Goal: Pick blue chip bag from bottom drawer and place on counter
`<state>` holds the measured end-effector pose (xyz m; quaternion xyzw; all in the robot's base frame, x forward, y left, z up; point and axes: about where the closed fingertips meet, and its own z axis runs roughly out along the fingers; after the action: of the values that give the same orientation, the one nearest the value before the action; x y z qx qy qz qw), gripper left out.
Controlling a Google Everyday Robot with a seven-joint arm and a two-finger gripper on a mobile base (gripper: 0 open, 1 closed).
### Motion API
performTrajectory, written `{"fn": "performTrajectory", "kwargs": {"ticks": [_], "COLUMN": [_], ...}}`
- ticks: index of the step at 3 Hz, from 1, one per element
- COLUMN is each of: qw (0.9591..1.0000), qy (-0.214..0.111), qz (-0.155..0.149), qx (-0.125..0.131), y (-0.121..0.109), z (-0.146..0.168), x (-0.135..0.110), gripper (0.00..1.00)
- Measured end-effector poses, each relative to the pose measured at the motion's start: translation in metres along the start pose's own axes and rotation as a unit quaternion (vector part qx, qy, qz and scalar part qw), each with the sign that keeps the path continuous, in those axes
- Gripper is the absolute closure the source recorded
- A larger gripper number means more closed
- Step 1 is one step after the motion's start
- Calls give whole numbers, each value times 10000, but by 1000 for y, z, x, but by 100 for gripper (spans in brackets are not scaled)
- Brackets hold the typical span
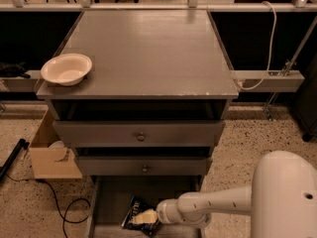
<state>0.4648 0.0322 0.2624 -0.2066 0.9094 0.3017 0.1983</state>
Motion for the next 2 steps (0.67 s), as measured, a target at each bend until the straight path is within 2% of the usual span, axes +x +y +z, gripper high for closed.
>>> {"fn": "performTrajectory", "kwargs": {"ticks": [1,2], "qw": [9996,9996], "qy": [-32,-33], "qz": [234,236], "qx": [128,128], "y": [-20,-20], "z": [10,10], "x": [5,5], "gripper": [0,0]}}
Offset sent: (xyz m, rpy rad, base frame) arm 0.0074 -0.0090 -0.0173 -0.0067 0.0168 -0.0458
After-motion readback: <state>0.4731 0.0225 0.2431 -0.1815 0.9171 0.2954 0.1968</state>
